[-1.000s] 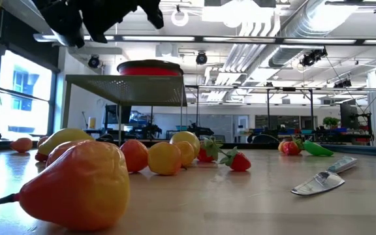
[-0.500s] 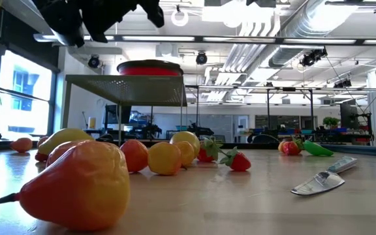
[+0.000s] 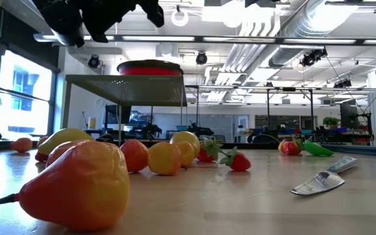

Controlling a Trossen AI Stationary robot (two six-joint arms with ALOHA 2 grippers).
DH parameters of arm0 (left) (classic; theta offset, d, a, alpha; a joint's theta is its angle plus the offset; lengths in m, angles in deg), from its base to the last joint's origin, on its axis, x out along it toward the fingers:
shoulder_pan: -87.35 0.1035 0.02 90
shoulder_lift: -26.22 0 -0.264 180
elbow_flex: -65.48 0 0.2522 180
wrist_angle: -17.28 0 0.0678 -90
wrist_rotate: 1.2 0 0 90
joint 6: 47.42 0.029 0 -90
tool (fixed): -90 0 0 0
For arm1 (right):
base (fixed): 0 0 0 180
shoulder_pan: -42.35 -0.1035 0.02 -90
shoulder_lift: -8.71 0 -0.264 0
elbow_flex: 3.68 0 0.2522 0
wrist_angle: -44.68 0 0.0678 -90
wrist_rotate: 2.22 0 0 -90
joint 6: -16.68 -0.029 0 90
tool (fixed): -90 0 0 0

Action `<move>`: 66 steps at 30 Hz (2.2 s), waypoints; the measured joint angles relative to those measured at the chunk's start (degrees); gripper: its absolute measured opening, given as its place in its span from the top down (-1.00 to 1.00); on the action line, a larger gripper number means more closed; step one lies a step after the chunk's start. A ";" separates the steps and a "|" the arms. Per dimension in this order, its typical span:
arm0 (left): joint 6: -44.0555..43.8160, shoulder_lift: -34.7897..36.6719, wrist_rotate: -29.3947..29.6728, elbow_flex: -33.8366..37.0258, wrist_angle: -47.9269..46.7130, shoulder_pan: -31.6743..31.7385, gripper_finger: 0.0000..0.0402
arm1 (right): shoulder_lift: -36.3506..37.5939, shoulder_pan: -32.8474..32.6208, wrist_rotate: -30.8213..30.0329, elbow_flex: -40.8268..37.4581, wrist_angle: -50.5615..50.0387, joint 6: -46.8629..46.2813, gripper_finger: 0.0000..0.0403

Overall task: Pick & Place Fruit
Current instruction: Put the green half pear into the red strainer on the shelf

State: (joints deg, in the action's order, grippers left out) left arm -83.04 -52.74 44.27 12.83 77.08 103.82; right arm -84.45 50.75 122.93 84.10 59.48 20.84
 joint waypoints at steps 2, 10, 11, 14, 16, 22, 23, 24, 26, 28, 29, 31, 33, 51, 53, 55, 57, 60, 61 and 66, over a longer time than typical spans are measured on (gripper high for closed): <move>0.16 0.00 0.00 0.00 -0.01 0.00 -0.13 | 0.00 -0.02 0.07 0.00 -0.02 0.10 -0.09; 0.43 0.00 0.02 0.00 -0.09 0.00 -0.13 | 0.00 0.02 0.78 0.00 -0.97 2.38 -0.09; 0.43 0.00 0.02 0.00 -0.09 0.00 -0.13 | -0.01 0.02 1.12 0.00 -1.18 2.76 -0.09; -0.24 0.00 0.04 0.00 0.00 0.00 -0.13 | -0.04 0.00 1.35 -0.02 -1.33 4.11 -0.09; -0.59 0.00 0.08 0.00 0.00 0.00 -0.13 | -0.04 0.02 1.42 -0.02 -1.33 5.01 -0.09; -0.63 0.00 1.47 0.00 0.04 0.00 -0.13 | -0.04 0.02 1.14 -0.02 -1.39 5.53 -0.09; -0.63 0.00 1.62 0.00 0.04 0.00 -0.13 | -0.04 0.02 0.89 -0.02 -1.43 5.76 -0.09; -0.63 0.00 1.62 0.00 0.04 0.00 -0.13 | -0.04 0.02 0.85 -0.02 -1.49 6.05 -0.09; -0.63 0.00 1.98 0.00 0.04 0.00 -0.13 | -0.04 0.02 0.83 -0.02 -1.64 6.28 -0.09; -0.63 0.00 3.21 0.00 0.04 0.00 -0.13 | -0.04 0.02 0.50 -0.02 -1.76 6.70 -0.09; -0.63 0.00 3.72 0.00 -0.01 -0.01 -0.13 | -0.04 0.02 -0.19 -0.02 -1.83 6.93 -0.09; -0.64 0.00 4.65 0.00 -0.52 -0.02 -0.13 | -0.04 0.02 -1.33 -0.02 -2.34 7.24 -0.09; -0.61 0.00 4.59 0.00 -1.71 -0.02 -0.13 | -0.04 0.02 -1.57 -0.04 -3.28 7.28 -0.09; 0.70 0.00 6.32 0.00 -1.68 -1.25 -0.13 | -0.04 -0.08 -1.33 -0.04 -3.08 7.47 -0.06; 0.68 0.00 6.32 0.00 -1.67 -1.27 -0.13 | -0.04 -0.15 -1.54 -0.04 -3.08 7.48 -0.07; 0.68 0.00 6.32 0.00 -1.62 -1.27 -0.09 | -0.04 -0.17 -1.57 -0.04 -3.08 7.48 -0.07; 0.68 0.00 6.30 0.00 -1.53 -1.27 -0.02 | -0.04 -0.15 -1.57 -0.04 -3.08 7.48 -0.07; 0.67 0.02 6.10 0.00 -1.40 -1.27 0.14 | -0.04 -0.13 -1.57 -0.04 -3.10 7.48 -0.06; 0.66 0.03 6.04 0.00 -1.35 -1.27 0.20 | -0.04 -0.13 -1.57 -0.04 -3.11 7.49 -0.06; 0.66 0.07 5.95 0.00 -1.31 -1.27 0.47 | -0.01 -0.13 -1.51 -0.04 -3.13 7.48 -0.07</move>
State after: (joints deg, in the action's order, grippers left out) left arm -82.38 -52.67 50.21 12.83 75.77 102.55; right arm -84.46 50.62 121.43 84.06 56.35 28.33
